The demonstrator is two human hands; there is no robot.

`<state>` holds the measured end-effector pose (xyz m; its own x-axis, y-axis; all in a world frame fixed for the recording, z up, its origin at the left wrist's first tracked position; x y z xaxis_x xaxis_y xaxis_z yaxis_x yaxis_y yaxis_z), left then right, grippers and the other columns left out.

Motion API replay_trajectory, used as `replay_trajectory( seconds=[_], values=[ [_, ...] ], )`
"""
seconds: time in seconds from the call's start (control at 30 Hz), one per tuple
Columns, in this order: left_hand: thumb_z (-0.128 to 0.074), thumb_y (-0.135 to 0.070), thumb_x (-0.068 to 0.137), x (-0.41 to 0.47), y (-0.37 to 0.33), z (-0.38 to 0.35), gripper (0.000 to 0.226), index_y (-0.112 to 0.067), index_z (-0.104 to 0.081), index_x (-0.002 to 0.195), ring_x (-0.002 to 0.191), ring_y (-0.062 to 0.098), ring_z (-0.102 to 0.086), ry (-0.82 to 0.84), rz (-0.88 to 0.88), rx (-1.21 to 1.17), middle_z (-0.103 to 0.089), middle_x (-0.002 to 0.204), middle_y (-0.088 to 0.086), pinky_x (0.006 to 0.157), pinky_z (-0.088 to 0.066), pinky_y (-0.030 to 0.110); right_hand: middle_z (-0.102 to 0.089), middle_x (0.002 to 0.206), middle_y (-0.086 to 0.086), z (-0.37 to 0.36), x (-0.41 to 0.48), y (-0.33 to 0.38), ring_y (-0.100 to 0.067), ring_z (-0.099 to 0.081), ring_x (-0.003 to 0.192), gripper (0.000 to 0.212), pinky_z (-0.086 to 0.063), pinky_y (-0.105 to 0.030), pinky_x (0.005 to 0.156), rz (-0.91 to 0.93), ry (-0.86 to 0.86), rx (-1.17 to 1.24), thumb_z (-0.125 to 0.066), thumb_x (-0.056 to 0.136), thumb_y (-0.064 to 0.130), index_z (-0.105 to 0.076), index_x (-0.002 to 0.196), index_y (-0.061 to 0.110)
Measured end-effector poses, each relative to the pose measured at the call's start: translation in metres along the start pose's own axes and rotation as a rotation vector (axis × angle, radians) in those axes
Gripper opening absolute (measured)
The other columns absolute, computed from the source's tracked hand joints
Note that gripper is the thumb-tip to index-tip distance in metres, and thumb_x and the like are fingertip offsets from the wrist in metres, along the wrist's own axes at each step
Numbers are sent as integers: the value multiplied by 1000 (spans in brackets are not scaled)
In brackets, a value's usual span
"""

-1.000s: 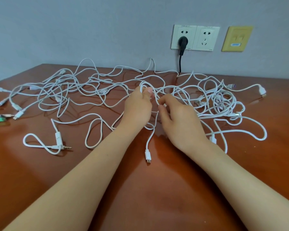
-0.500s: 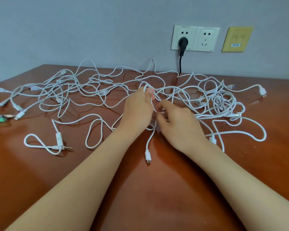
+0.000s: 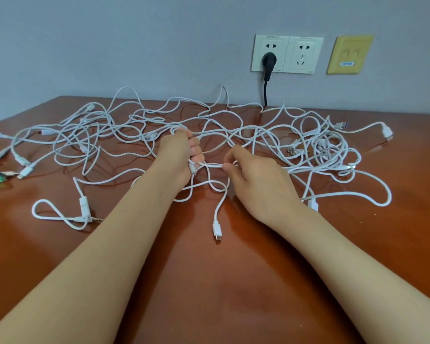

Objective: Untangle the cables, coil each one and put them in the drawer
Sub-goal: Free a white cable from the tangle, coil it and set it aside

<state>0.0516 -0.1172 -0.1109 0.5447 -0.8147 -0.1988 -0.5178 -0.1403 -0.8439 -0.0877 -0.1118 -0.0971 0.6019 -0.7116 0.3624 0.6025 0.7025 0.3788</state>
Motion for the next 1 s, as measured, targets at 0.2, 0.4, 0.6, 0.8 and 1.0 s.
replay_trajectory(
  seconds=[0.2, 0.4, 0.6, 0.8, 1.0],
  values=[
    [-26, -10, 100, -7, 6, -5, 33, -14, -35, 68, 22, 3, -19, 38, 22, 278, -24, 29, -10, 29, -14, 8, -61, 100, 0, 10, -1, 6, -26, -56, 97, 17, -43, -35, 73, 133, -103, -85, -45, 96, 26, -58, 106, 21],
    [-36, -24, 101, -17, 10, -14, 35, -14, -45, 69, 30, 7, -37, 107, -55, 677, -37, 27, -10, 36, -29, 14, -60, 93, 2, 9, -2, 11, -23, -56, 90, 12, -42, -33, 67, 202, -93, 19, -53, 93, 26, -62, 96, 19],
    [-22, -62, 94, -29, 24, -27, 58, -18, -45, 63, 36, 8, -21, 330, 45, 723, -27, 46, -3, 36, -17, 13, -59, 81, 2, 11, 2, -8, -29, -56, 86, 31, -33, -33, 66, -74, -104, 106, -56, 85, 50, -41, 88, 23],
    [-17, -65, 92, -39, 24, -27, 49, -26, -20, 64, 32, 6, -14, 416, 14, 972, -21, 37, -7, 38, -10, 13, -50, 72, 5, 14, 3, -10, -22, -44, 75, 40, -27, -31, 62, -168, -88, 78, -62, 76, 50, -32, 70, 24],
    [-19, -64, 93, -39, 17, -27, 51, -16, -11, 78, 30, 6, -14, 370, -5, 996, -19, 39, -5, 35, -12, 11, -53, 68, 6, 16, 7, -14, -20, -51, 74, 39, -31, -31, 57, -138, -14, 119, -60, 73, 55, -40, 67, 23]
  ],
)
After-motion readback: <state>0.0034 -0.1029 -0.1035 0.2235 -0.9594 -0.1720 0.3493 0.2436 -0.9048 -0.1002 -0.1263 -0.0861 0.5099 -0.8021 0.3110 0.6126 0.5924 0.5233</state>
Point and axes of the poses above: each hand's wrist, its own x-axis towards the middle knuckle, its own z-axis out of the back of the hand, y = z × x, the point moved 5 cm from there along x, towards the middle knuckle
